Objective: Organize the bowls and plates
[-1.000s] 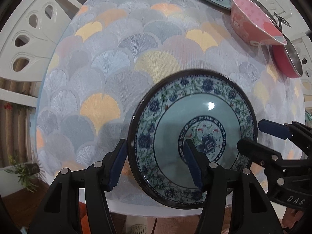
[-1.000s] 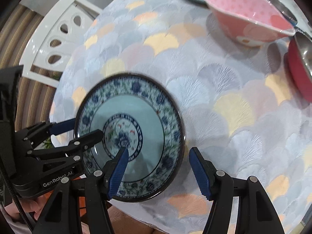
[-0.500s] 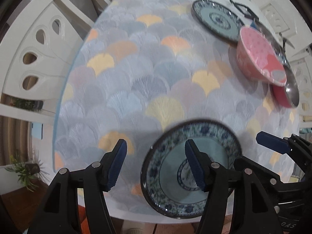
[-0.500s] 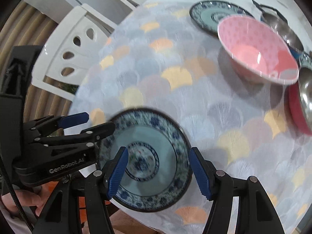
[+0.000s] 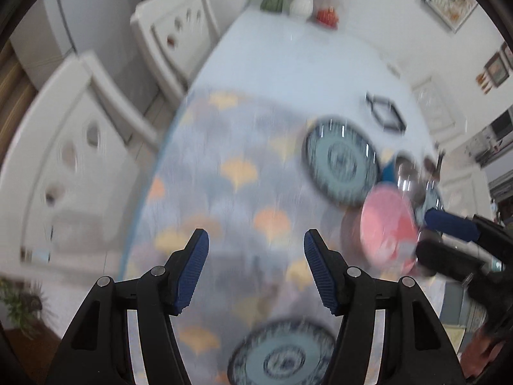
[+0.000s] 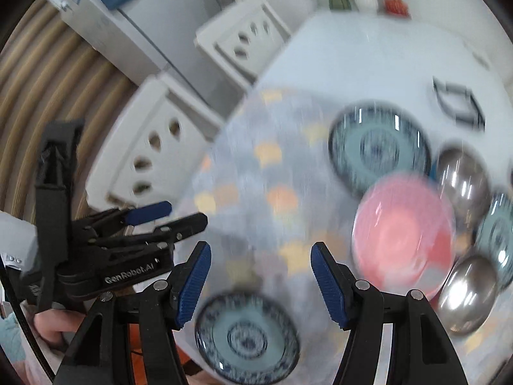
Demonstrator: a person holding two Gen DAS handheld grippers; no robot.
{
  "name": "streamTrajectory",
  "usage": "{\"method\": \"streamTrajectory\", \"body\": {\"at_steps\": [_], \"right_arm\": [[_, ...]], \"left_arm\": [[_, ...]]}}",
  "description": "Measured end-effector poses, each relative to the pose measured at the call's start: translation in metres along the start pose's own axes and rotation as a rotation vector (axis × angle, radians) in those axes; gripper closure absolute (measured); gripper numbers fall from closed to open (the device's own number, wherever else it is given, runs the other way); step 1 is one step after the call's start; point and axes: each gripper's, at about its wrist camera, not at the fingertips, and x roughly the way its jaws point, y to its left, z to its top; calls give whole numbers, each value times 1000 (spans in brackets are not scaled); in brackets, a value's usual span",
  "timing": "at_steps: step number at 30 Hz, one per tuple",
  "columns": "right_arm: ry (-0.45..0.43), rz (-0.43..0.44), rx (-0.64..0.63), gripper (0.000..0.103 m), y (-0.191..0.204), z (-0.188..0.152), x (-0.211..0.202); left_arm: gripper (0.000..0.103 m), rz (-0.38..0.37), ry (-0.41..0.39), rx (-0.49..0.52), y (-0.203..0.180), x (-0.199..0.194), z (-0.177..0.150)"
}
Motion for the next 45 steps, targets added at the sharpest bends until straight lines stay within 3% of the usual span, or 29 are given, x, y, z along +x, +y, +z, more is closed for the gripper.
{"method": "streamTrajectory", "body": {"at_steps": [5,12,14,23,34,45], "right_arm": [[-105,-115,2,38,-21,76,-22],[-58,-222,113,32,-95,125,8],[-23,-248,130,27,-120,128,21],[147,-262,172,26,-205,126,96],[242,-284,162,26,-235,119,137],[306,-203,152,24,-230,111,159]], "left_arm": [[43,-24,-27,-5,-1,11,50],[43,-35,51,-45,-20,73,81],[43,-42,78,-60,-28,92,82],[42,-58,205,-125,-57,168,75],[42,-49,245,-76,-81,199,71],[47,-34,246,17,-92,208,63]]}}
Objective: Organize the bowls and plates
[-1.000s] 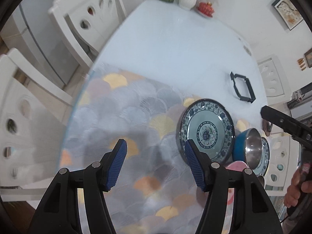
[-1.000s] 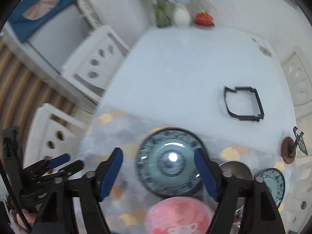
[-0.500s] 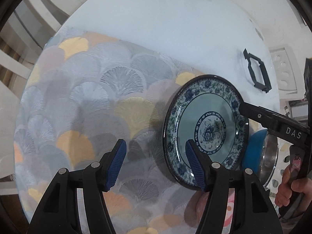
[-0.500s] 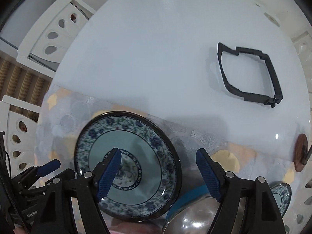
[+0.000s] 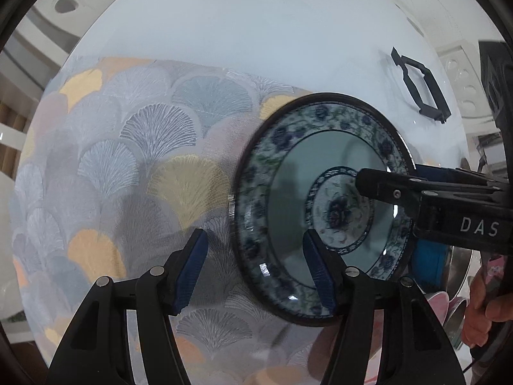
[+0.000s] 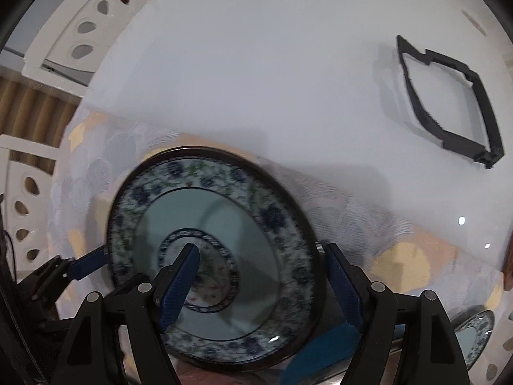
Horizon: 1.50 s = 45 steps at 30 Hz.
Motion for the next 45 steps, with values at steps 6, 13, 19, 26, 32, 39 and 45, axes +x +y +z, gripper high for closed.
{"method": "streamTrajectory", "body": {"at_steps": [6,13,19,26,32,39,45], "right_arm": [[0,1,-15,28,16,-4,0],[16,62,7,33,28,-8,1],[25,72,-11,33,47,-15,-1],[25,95,-25,33,71,-20,-1],[18,94,-55,33,93,-27,-8],[6,96,-75,33,113,-35,-20],[-8,100,-87,33,127,-43,-31]], "left_arm": [[53,5,-3,-8,8,-4,-5],[54,13,-10,-52,38,-19,-15],[54,31,-24,-70,52,-31,-26],[54,39,-33,-105,72,-41,-43],[54,42,-49,-124,84,-54,-52],[54,46,-68,-130,92,-69,-64],[54,44,-76,-130,102,-81,-75]]}}
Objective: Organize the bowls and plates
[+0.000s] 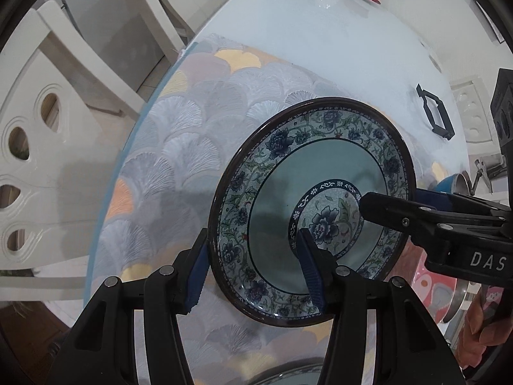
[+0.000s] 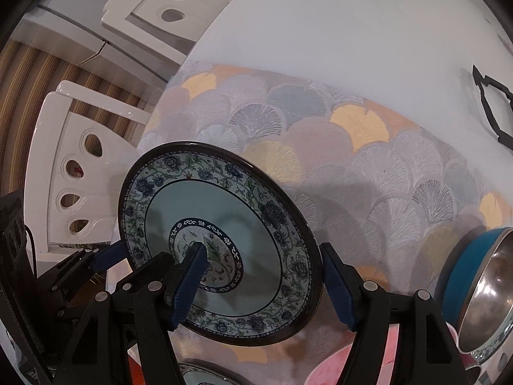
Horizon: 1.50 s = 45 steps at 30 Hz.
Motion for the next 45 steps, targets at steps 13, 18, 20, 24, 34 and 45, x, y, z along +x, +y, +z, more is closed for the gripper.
{"method": "streamTrajectory", "body": {"at_steps": [13,18,20,24,34,45], "right_arm": [[-2,-16,-4,33,28,-23,-7],[-10,-20,0,33,36,-36,-15],[-13,-17,0,33,39,-40,-19],[-16,-8,8,33,45,-50,-25],[-19,1,24,33,53,-80,-31],[-17,42,83,32,47,-121,-31]], "left_arm": [[54,-8,21,24,11,-17,-22],[54,-16,31,41,14,-25,-32],[54,-23,41,39,16,-26,-37],[54,-37,61,43,19,-27,-50],[54,-45,76,67,21,-38,-78],[54,-52,101,88,18,-42,-109]]}}
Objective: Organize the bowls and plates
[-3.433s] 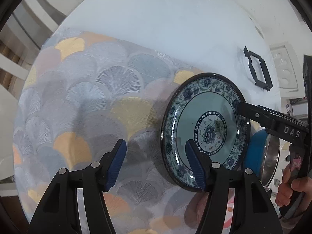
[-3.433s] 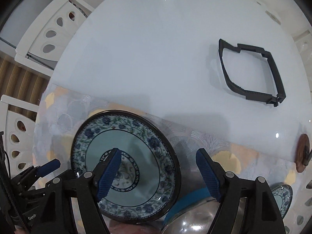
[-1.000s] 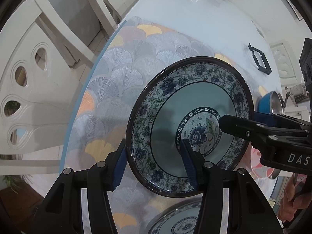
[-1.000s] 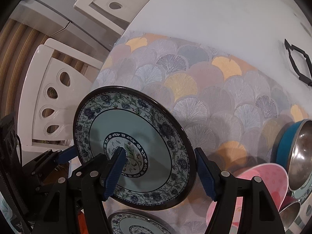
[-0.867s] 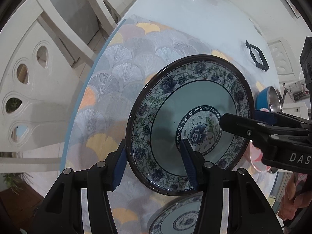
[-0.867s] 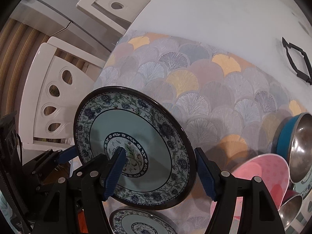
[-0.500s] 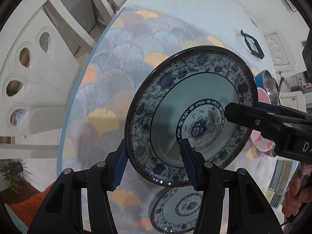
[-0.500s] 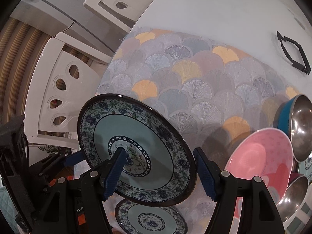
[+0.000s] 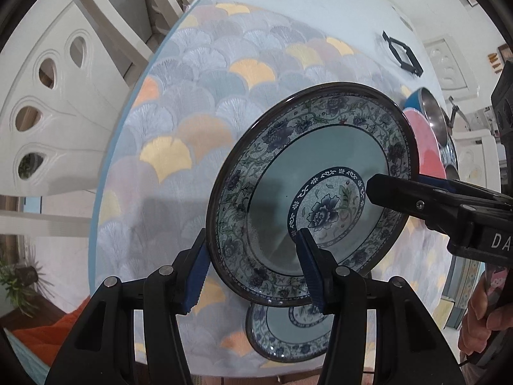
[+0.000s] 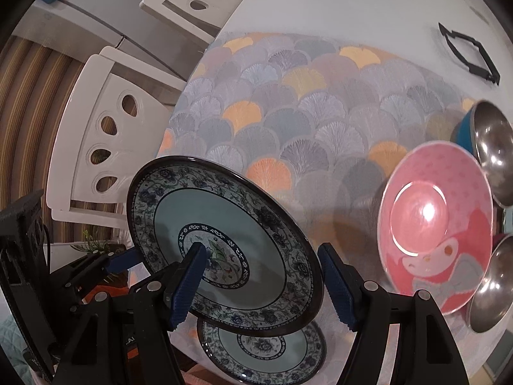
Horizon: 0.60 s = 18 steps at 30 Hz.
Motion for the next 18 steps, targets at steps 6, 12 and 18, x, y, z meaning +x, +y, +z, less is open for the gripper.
{"method": "streamTrajectory", "body": {"at_steps": [6,12,18], "right_arm": [[24,12,37,32,-10,-23,7],[46,13,55,32,-16,-42,13],[56,20,64,32,-21,-55,14]], "left_arm": [[54,-10,30,8,-4,8,-17],[54,-8,51,16,-10,14,-29],[54,-11,73,21,-10,18,-40]]}}
